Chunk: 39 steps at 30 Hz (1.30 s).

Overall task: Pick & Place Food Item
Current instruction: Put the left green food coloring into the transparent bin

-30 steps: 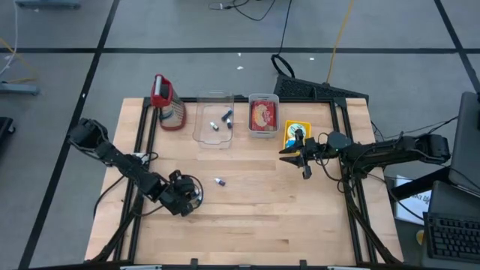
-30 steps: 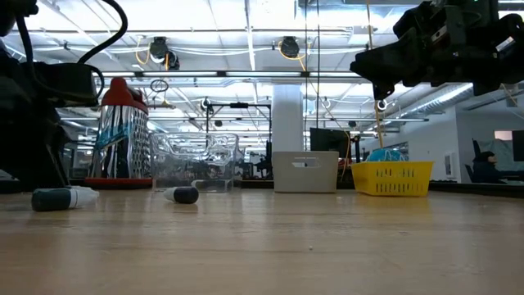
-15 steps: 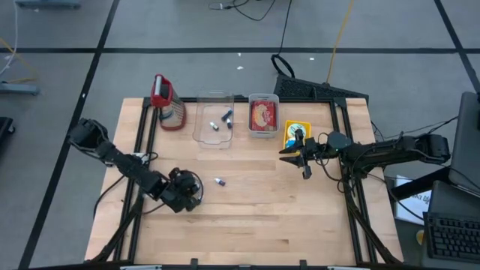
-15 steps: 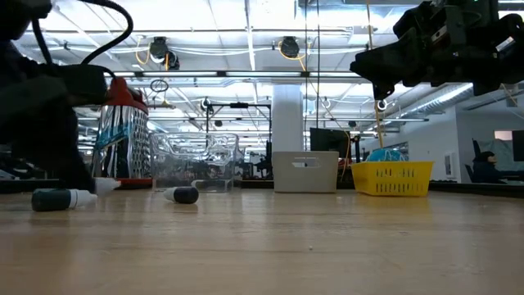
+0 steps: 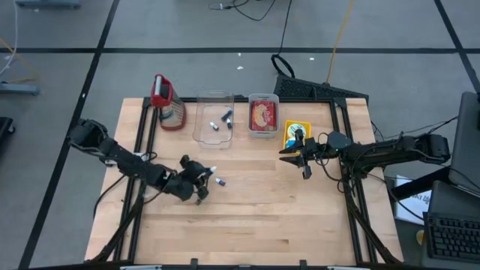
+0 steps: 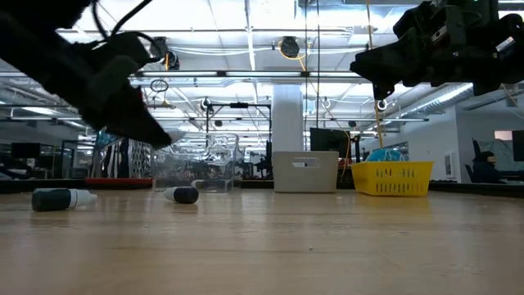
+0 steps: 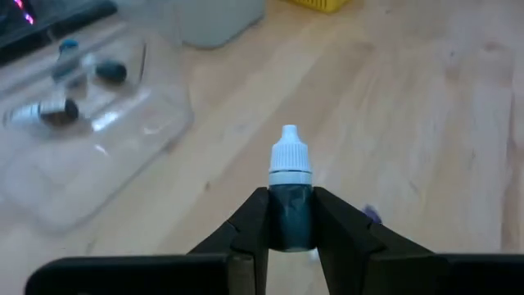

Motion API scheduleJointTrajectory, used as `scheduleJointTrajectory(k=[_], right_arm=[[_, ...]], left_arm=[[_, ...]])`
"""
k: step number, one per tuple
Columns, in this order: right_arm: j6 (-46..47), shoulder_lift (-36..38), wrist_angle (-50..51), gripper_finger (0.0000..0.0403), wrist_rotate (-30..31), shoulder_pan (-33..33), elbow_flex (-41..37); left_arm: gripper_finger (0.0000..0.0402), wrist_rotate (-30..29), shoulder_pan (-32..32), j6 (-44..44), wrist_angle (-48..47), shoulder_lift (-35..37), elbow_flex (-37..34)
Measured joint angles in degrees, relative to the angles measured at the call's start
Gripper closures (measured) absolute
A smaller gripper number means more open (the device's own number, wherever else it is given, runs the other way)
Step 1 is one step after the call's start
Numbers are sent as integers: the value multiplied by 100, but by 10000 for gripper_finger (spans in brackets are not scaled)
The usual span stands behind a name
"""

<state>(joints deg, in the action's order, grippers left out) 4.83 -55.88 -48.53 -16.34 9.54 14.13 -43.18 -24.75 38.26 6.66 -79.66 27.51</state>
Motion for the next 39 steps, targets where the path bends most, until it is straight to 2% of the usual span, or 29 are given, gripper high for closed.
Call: scheduleJointTrajectory(k=[10, 13, 17, 25, 39], right_arm=[[5, 2, 0, 303, 0, 0, 0], [5, 1, -2, 303, 0, 0, 0], [5, 2, -2, 303, -1, 0, 0], [6, 2, 0, 303, -1, 0, 1], [5, 2, 28, 303, 0, 0, 1]], left_arm=[[321, 626, 980, -1648, 1426, 0, 2], [321, 1023, 1293, -2042, 1834, 0, 2], [321, 1644, 1692, -2374, 2402, 0, 4], [321, 2348, 2185, -2806, 3217, 4, 4], [321, 2380, 3195, -2916, 3386, 4, 4]])
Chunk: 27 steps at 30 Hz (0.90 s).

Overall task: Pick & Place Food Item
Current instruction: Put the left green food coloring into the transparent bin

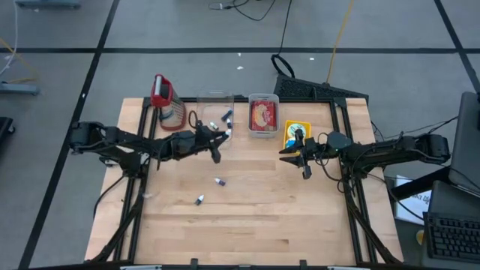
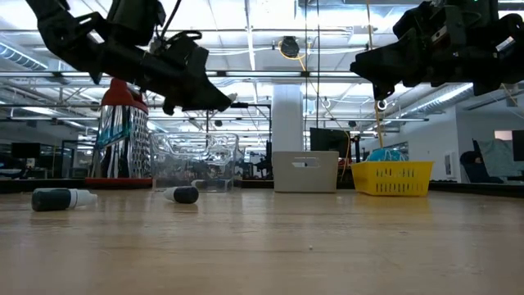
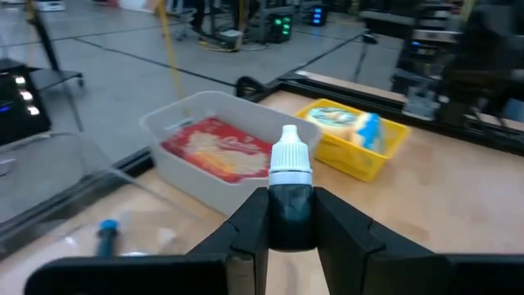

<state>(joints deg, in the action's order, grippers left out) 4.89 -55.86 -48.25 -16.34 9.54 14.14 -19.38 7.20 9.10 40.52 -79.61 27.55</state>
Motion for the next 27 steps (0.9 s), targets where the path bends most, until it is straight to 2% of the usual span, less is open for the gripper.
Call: scheduleJointTrajectory(k=[14, 19, 27], right_arm=[[0, -2, 11, 303, -1, 0, -1], [0, -2, 11, 303, 0, 0, -1], [0, -2, 11, 303, -2, 0, -1]], left_arm=[[321, 2, 989, 6, -5, 0, 0], [321, 244, 1334, 67, -21, 0, 0], [321, 282, 1864, 155, -25, 0, 0]])
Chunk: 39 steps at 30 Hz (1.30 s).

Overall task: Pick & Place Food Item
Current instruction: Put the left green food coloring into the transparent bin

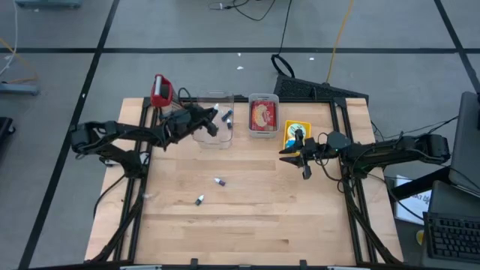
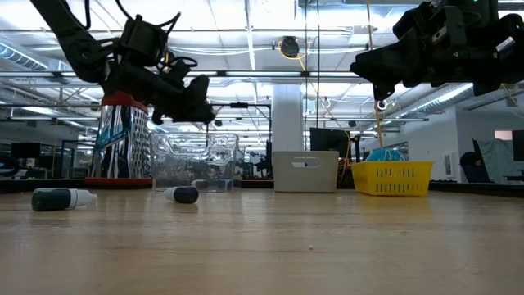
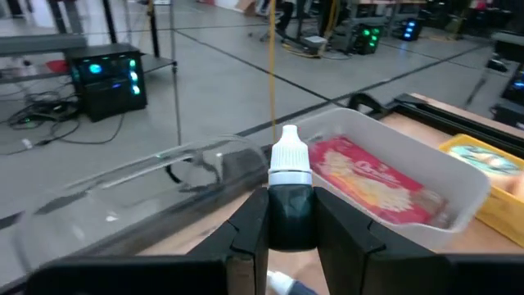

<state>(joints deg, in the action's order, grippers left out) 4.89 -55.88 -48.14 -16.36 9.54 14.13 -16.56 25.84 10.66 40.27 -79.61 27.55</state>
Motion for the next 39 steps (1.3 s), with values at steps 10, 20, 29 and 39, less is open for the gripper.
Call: scheduleJointTrajectory(k=[10, 20, 29, 39], right_arm=[[0, 1, 0, 303, 0, 0, 0], [0, 0, 0, 303, 2, 0, 1], [0, 0, 0, 303, 2, 0, 0], [2, 0, 4, 303, 2, 0, 0]], left_arm=[[321, 1, 508, 1, -75, 0, 0], [321, 9, 557, 105, -380, 0, 2], [321, 177, 552, 485, 374, -772, 4], [321, 93, 564, 461, 1496, -1547, 2]])
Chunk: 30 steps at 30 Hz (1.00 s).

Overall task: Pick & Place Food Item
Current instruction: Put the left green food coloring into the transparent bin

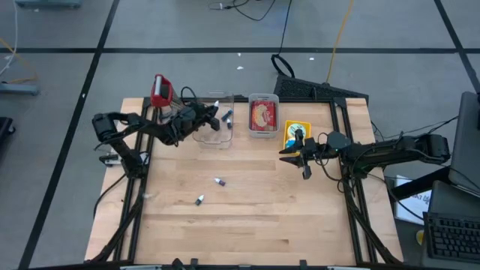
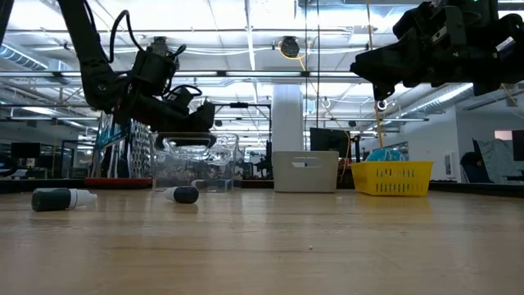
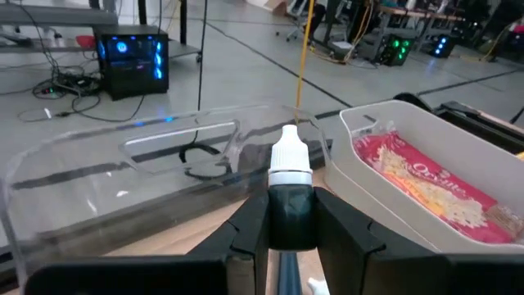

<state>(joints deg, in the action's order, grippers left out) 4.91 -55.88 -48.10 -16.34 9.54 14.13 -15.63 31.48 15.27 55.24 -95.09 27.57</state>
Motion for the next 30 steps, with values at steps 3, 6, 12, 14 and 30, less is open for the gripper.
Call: scheduleJointTrajectory(k=[3, 6, 12, 14, 30], right_arm=[[0, 0, 44, 303, 0, 0, 0], [-1, 2, 48, 303, 0, 0, 0], [-1, 1, 44, 303, 0, 0, 0], [0, 0, 44, 303, 0, 0, 1], [0, 0, 42, 303, 0, 0, 0]], left_arm=[[321, -32, 0, -69, -10, 0, 0], [321, -32, 0, -110, -5, 2, 0], [321, -34, 0, -116, -15, 2, 0], [321, -32, -7, -116, -12, 2, 0], [316, -32, -7, -12, -12, 2, 0]])
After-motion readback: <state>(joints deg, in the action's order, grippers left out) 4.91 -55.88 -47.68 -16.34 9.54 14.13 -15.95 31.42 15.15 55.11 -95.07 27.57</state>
